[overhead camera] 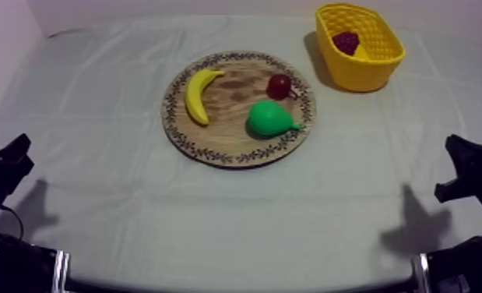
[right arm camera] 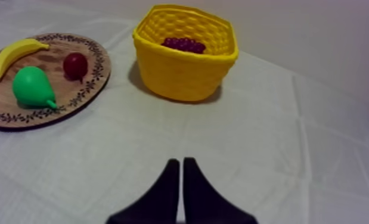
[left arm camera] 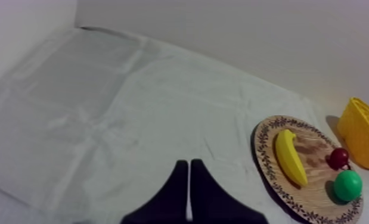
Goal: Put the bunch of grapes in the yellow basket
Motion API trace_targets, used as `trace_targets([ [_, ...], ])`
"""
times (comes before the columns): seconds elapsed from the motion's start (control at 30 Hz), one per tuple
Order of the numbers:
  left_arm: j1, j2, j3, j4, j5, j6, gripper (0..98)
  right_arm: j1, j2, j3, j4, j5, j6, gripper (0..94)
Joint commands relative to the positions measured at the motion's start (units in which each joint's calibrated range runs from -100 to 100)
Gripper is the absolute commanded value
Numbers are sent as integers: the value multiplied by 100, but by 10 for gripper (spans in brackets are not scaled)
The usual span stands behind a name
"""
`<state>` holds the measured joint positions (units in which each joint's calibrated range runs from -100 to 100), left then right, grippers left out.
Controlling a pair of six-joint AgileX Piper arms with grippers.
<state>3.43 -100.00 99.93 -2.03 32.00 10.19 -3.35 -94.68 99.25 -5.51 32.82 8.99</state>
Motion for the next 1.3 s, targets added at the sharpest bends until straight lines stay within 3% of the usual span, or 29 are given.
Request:
trace_targets([
  [0.0,1,0,-4,1,1,-1,1,-2,-53,18,-2,101,-12,2],
  [0.6,1,0,-4,1,1,-1,1,-214,-107,-72,373,885,-788,5],
  [1.1,1,0,-4,1,1,0,1,-217,-107,52,465,495,-1119,7],
  [1.27,1,0,-4,1,1,-1,1,-216,-107,53,465,492,-1058,7],
])
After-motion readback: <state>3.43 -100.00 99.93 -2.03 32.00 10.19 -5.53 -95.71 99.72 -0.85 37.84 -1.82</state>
